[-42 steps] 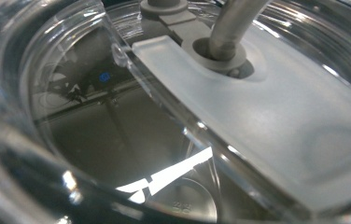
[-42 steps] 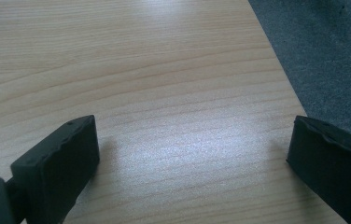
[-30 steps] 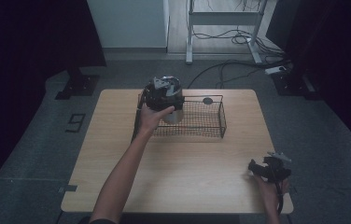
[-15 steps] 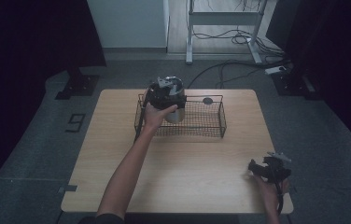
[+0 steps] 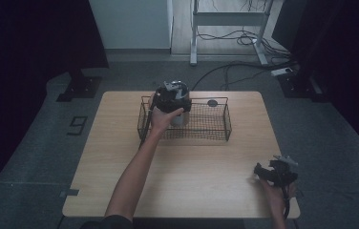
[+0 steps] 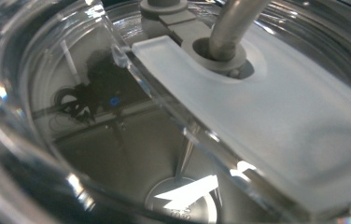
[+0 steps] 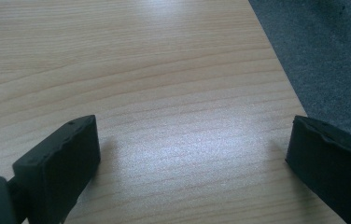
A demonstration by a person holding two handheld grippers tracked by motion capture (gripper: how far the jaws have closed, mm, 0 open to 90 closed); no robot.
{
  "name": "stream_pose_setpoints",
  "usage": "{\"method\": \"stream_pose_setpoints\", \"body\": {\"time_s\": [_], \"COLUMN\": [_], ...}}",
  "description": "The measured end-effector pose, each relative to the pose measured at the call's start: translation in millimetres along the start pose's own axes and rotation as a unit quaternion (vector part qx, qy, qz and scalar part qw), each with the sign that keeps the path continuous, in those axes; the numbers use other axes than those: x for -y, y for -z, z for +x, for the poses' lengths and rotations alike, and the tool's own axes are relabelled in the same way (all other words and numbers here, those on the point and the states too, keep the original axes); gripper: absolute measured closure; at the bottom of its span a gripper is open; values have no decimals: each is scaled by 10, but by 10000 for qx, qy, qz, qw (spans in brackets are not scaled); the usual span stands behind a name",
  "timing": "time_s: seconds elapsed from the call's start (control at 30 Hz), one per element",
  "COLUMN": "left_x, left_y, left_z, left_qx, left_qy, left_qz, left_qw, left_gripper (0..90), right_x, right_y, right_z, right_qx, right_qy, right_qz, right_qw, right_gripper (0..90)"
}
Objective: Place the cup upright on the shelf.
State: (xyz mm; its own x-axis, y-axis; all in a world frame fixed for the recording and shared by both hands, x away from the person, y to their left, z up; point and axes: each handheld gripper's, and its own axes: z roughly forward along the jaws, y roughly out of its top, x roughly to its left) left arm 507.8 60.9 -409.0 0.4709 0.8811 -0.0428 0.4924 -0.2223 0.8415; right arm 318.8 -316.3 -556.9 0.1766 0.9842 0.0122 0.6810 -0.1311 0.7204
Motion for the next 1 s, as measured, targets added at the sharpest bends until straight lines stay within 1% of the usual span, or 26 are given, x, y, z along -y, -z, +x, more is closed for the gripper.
{"method": "stream_pose_setpoints", "body": {"time_s": [0.07,0.3,0.67,0.83,1.0], "left_x": [16,89,249,287,346], "left_y": [-32,-127,-282,-314,-361], "left_z": [-9,-22,-7,2,1], "left_qx": [-11,-32,-101,-111,-103], "left_qy": [-24,-5,67,98,113], "left_qz": [30,121,296,311,383], "left_qw": [10000,9999,9995,9994,9992], "left_gripper": [40,40,40,40,40], "right_x": [0,0,0,0,1], "right_y": [2,1,1,1,1], "right_z": [-1,0,0,0,1], "right_qx": [1,-1,-2,-1,3], "right_qy": [4,1,3,4,6], "right_qz": [8,1,0,-1,-2], "right_qw": [10000,10000,10000,10000,10000], "right_gripper": [26,26,27,27,28]}}
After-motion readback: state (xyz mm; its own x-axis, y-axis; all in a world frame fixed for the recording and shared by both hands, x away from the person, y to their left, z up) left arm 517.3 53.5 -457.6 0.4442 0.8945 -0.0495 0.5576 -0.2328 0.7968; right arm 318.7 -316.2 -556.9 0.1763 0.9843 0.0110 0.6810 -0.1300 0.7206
